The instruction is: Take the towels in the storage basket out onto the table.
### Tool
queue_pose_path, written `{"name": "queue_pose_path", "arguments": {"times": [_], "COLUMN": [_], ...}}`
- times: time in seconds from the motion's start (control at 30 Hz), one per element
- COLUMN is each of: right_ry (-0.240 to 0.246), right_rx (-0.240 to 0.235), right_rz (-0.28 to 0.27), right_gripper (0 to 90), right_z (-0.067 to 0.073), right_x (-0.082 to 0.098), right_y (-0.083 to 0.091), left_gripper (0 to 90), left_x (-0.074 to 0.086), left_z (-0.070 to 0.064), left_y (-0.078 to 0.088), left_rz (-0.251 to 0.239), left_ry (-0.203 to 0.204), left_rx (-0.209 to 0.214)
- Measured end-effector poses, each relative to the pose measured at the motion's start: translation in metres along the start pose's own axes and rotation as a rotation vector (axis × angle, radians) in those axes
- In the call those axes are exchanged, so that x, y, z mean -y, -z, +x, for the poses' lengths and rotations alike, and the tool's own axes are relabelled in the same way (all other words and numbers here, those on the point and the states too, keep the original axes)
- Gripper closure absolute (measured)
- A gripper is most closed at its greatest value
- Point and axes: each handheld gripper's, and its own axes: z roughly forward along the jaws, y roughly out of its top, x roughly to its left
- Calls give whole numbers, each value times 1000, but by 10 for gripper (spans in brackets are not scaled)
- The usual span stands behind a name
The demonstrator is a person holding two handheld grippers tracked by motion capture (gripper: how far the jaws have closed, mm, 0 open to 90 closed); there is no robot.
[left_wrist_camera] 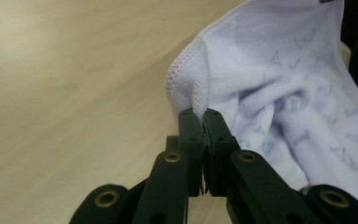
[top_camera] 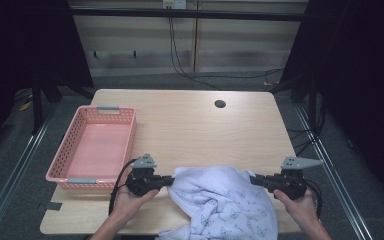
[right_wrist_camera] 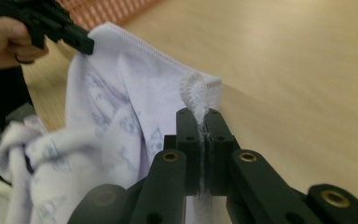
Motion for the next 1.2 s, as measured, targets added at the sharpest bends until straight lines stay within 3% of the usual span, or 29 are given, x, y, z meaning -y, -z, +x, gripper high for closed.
{"name": "queue_pose_path", "arguments": {"times": [0.23,0.43,0.57,0.73,0.87,0.97,1.03,1.07,1.13,1.2], "right_ry": [43,56,55,51,19,-9,-19,-9,-52,-70], "right_rx": [-2,9,36,92,144,203,260,295,298,333], "right_rz": [-151,-205,-244,-257,-258,-259,-238,-209,-172,-143], "right_gripper": [874,875,875,875,875,875,875,874,860,740], "right_z": [2,-1,-9,-28,-56,-85,-100,-108,-125,-133], "right_x": [-56,-96,-113,-131,-142,-145,-144,-143,-134,-125], "right_y": [-3,-9,-4,0,1,-4,-10,-15,-26,-34], "left_gripper": [878,878,878,877,874,873,868,849,709,681], "left_x": [-26,-46,-61,-92,-120,-138,-146,-150,-149,-144], "left_z": [17,36,49,62,77,88,94,96,100,99], "left_y": [43,92,103,80,53,29,11,1,-12,-27], "left_rz": [-75,-147,-176,-173,-145,-125,-59,-47,-73,-37], "left_ry": [-26,-38,-30,-42,-37,-57,-64,-59,-2,0], "left_rx": [-98,-183,-199,-210,-207,-205,-208,-216,-195,-203]}}
